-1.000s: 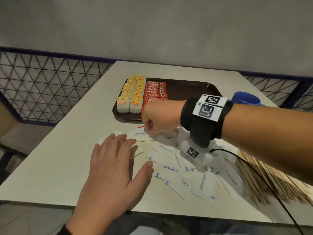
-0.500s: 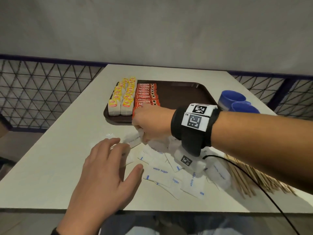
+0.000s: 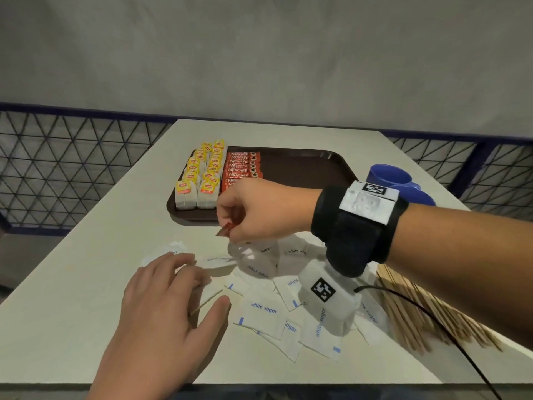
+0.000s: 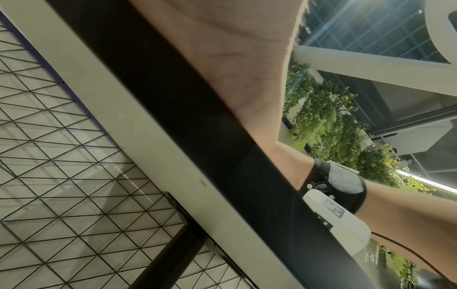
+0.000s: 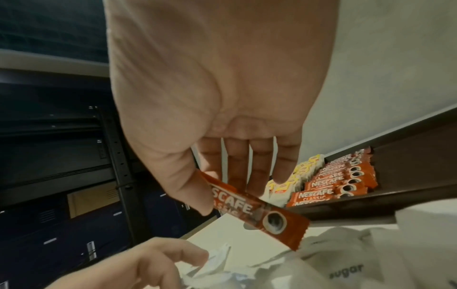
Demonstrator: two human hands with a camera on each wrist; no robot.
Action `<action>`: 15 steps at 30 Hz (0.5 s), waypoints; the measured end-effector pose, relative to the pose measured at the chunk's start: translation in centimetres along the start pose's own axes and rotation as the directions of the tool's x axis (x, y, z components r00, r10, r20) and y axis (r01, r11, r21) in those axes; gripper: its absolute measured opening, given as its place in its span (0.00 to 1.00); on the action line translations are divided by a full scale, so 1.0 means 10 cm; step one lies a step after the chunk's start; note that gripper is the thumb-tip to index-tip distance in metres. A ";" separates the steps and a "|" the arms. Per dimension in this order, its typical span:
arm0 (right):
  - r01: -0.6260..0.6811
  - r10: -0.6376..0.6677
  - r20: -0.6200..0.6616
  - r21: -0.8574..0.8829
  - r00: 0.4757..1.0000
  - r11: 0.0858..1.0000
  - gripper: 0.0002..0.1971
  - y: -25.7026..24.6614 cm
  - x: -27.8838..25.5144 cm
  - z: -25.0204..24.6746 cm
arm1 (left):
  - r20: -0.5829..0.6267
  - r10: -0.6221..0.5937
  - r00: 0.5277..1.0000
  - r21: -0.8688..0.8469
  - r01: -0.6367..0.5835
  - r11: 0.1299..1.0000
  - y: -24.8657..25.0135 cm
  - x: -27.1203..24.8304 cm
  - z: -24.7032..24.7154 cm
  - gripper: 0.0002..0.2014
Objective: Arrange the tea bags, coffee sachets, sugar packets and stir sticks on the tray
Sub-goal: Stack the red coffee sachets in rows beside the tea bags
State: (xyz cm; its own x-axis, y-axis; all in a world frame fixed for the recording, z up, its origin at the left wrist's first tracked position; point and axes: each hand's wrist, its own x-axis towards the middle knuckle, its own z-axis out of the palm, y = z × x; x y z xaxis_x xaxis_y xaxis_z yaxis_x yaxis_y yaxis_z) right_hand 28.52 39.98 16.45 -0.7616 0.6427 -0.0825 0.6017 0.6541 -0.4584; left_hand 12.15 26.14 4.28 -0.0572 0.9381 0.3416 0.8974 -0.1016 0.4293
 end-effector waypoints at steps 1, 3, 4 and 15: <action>0.012 -0.012 -0.006 0.017 1.000 1.000 0.04 -0.02 -0.03 0.00 | -0.039 -0.001 0.999 -0.042 -0.001 0.999 0.00 0.00 -0.01 0.16; 0.044 -0.040 -0.051 0.073 0.998 0.996 0.04 -0.05 -0.11 0.00 | -0.127 -0.007 0.992 -0.148 -0.012 0.989 0.01 -0.02 -0.04 0.13; 0.067 -0.057 -0.085 0.114 0.995 0.991 0.04 -0.07 -0.14 -0.01 | -0.166 -0.010 0.986 -0.200 -0.024 0.979 0.02 -0.03 -0.05 0.12; 0.027 -0.007 -0.038 0.562 0.999 0.827 0.07 -0.16 -0.33 0.14 | -0.186 -0.152 0.971 -0.573 0.018 0.819 0.06 -0.04 -0.13 0.11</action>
State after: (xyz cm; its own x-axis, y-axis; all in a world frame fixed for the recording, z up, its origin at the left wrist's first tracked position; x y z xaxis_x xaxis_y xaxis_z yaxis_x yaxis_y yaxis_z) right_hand 29.72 36.27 16.19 -0.7565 0.6524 -0.0458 0.3412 0.3340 -0.8786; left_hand 12.15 25.29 5.53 -0.2729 0.8647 0.4217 0.4837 -0.2556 0.8371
